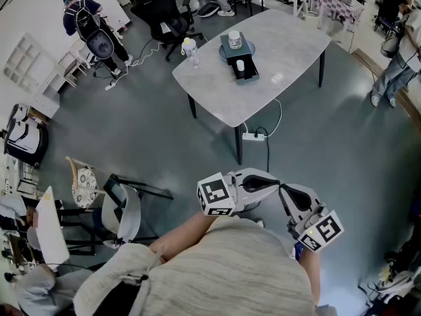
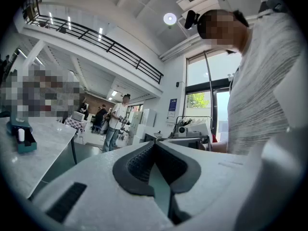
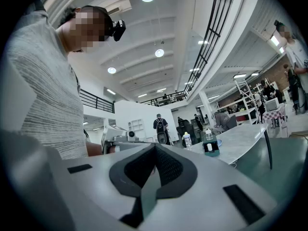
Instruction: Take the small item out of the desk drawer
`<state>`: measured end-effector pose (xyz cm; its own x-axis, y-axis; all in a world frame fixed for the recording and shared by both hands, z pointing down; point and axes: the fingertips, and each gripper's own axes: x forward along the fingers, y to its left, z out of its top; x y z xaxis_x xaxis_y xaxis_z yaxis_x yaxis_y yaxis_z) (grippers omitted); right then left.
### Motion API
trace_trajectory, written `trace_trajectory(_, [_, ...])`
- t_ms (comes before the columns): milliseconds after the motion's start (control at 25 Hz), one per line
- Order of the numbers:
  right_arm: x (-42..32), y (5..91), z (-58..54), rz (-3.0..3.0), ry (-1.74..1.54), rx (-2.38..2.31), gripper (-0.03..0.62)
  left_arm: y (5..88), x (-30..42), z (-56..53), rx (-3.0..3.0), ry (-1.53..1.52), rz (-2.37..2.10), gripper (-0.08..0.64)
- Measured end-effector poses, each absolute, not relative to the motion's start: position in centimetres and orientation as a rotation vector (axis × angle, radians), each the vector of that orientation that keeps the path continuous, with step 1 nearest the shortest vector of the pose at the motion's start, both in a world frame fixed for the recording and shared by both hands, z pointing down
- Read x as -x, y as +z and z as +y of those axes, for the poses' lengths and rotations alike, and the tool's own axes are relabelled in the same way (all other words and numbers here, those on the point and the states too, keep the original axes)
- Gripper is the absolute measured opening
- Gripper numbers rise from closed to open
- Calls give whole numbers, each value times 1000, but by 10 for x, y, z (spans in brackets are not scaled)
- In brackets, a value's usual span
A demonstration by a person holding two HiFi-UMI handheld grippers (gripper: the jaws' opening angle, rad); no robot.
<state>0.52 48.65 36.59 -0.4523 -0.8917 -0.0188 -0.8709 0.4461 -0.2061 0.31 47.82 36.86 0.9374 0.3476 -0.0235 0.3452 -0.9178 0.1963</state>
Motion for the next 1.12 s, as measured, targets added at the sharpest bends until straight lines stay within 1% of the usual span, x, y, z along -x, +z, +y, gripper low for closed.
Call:
trace_trajectory(560, [3, 373, 473, 2584, -281, 1557, 8, 377, 4, 465, -2868, 34, 513, 15])
trace_trajectory(880, [14, 385, 435, 2557, -330, 1501, 9, 388, 16, 427, -2854, 38, 488, 15])
trace_trajectory(1120, [18, 373, 388, 2573, -329, 1482, 9, 375, 21, 379, -2855, 17, 461, 15])
